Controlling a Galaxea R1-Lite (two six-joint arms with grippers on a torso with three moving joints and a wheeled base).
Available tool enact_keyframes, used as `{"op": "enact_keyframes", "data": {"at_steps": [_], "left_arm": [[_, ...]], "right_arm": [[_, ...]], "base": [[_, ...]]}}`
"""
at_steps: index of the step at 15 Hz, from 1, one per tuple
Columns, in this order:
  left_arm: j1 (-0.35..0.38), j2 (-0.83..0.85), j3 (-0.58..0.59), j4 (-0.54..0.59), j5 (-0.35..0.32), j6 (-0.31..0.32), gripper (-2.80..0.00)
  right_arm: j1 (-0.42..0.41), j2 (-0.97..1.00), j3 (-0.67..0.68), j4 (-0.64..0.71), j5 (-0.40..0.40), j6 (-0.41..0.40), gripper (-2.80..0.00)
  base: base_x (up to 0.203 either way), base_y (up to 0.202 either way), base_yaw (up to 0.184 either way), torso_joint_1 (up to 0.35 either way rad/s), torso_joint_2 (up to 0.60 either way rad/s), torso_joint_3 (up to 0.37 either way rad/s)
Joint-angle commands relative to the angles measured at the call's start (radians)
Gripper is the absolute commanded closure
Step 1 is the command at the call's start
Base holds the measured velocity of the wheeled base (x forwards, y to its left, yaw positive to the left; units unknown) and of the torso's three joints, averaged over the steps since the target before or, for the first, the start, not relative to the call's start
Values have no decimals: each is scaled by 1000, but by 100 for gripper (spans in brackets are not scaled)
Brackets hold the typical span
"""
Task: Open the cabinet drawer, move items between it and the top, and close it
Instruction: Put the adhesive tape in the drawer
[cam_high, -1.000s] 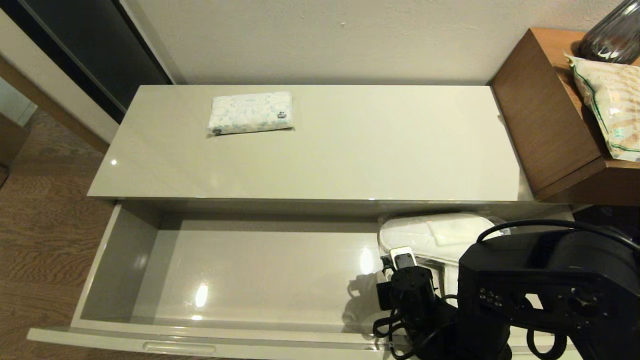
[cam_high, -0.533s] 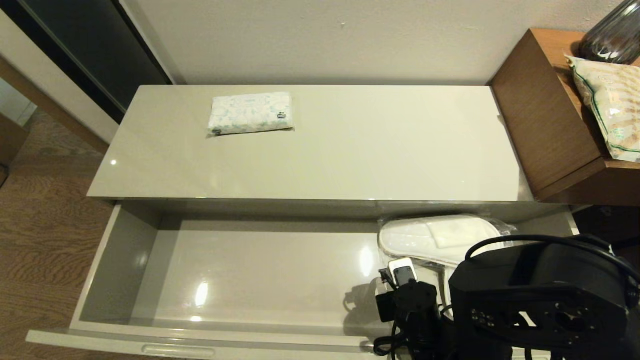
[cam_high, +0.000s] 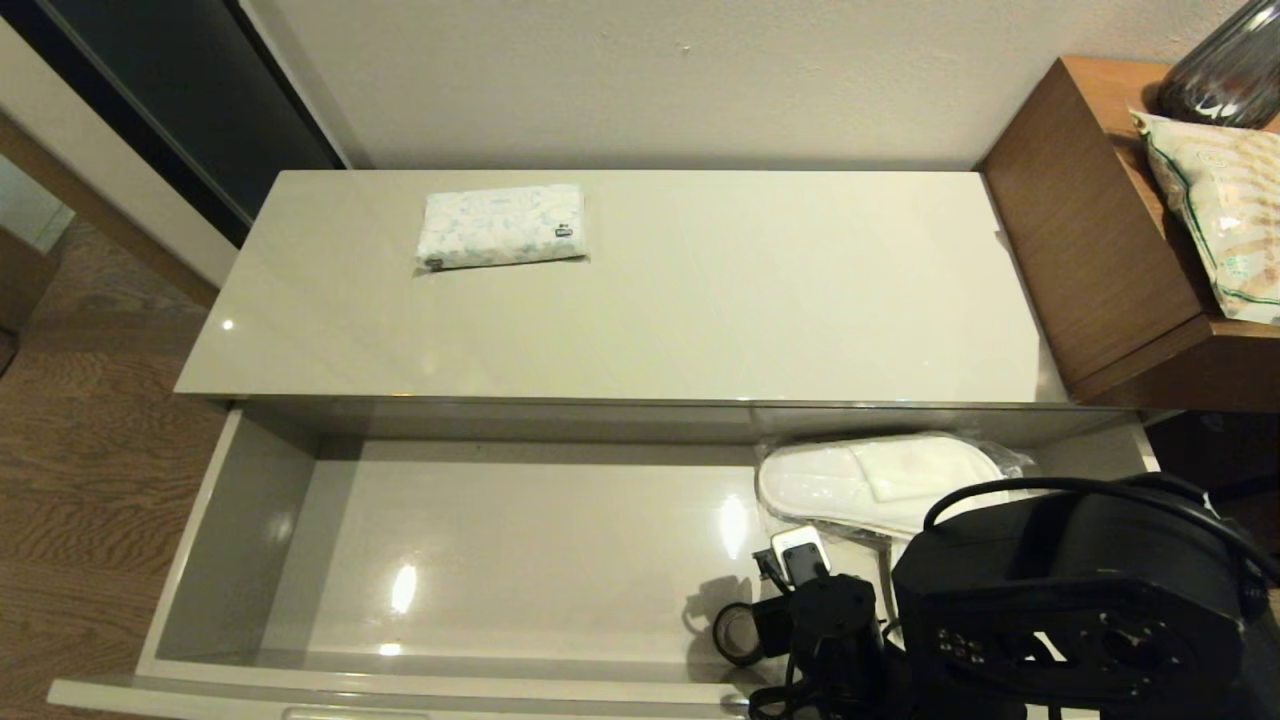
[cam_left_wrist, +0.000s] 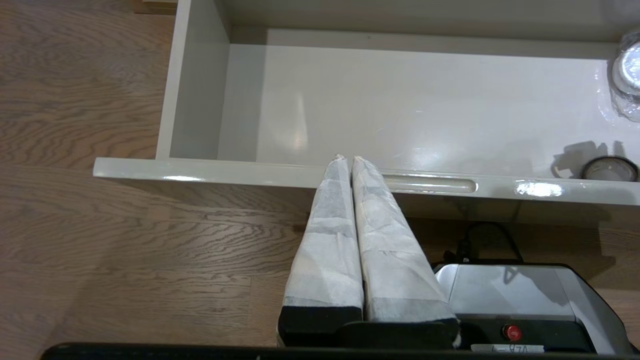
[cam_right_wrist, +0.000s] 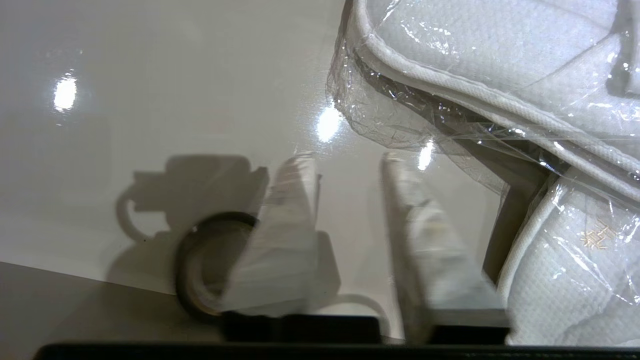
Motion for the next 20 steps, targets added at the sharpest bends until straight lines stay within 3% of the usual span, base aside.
{"op": "enact_keyframes", "data": {"at_steps": [1,12,17,20], "left_arm": [[1,0,0,1,0,0,0],[-1,0,0,1,0,0,0],[1,0,0,1,0,0,0],[1,0,0,1,0,0,0]], "right_arm": [[1,-4,0,-10,-3,-1,-280],[6,-37,8,-6,-3,-7,-280],[59,-236,23,61,-22,-40,-280],[105,-431,18,222,-65,-51,-280]], "base": [[0,0,0,0,0,0],[0,0,0,0,0,0],[0,0,0,0,0,0],[0,0,0,0,0,0]]}}
